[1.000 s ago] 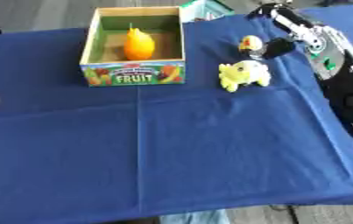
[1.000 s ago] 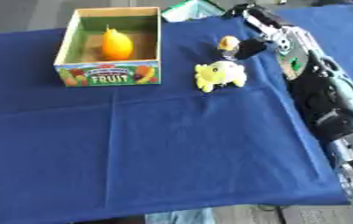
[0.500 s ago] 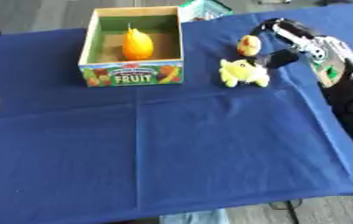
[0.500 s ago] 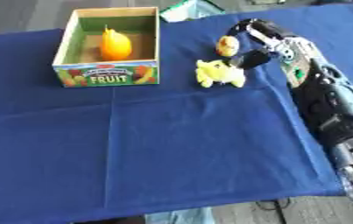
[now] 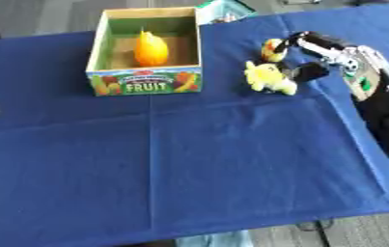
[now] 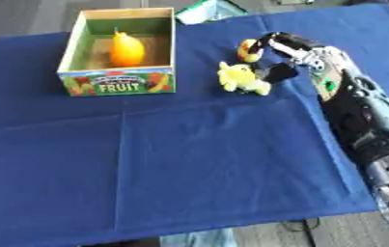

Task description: Pick up objects on the table and place them in the box.

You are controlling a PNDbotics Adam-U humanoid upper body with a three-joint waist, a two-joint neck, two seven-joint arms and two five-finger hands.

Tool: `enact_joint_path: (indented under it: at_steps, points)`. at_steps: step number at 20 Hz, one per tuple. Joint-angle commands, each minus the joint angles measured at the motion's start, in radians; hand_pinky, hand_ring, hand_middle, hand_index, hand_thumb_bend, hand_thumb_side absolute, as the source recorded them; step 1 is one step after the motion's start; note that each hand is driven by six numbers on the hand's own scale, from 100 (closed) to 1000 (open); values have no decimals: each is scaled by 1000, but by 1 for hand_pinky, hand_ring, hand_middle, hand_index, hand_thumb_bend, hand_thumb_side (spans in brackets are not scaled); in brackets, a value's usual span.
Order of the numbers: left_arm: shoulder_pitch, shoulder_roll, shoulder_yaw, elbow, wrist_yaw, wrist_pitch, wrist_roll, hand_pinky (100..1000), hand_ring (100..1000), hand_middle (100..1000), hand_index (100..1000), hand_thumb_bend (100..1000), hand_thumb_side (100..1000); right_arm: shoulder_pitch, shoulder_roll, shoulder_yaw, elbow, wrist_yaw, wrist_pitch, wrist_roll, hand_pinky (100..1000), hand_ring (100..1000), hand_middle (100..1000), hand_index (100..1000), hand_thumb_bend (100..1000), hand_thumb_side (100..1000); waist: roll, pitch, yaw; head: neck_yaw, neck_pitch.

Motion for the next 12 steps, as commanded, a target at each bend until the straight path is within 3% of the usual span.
enact_joint_path:
  at_steps: [1,12]
  points:
    - [-5,22,10,-17,-3,-1,3,744,623,543,746,100,515,-9,-30,-6,-23,-4,-5,8,900,880,750,815,525,306,-1,-15,-2,3,5]
    - [-4,23,12,-17,-3,-1,3,745,623,544,747,100,517,-11,-51,-4,-106,-93,-16,15,902,879,748,823,527,321,-3,-18,-5,7,5]
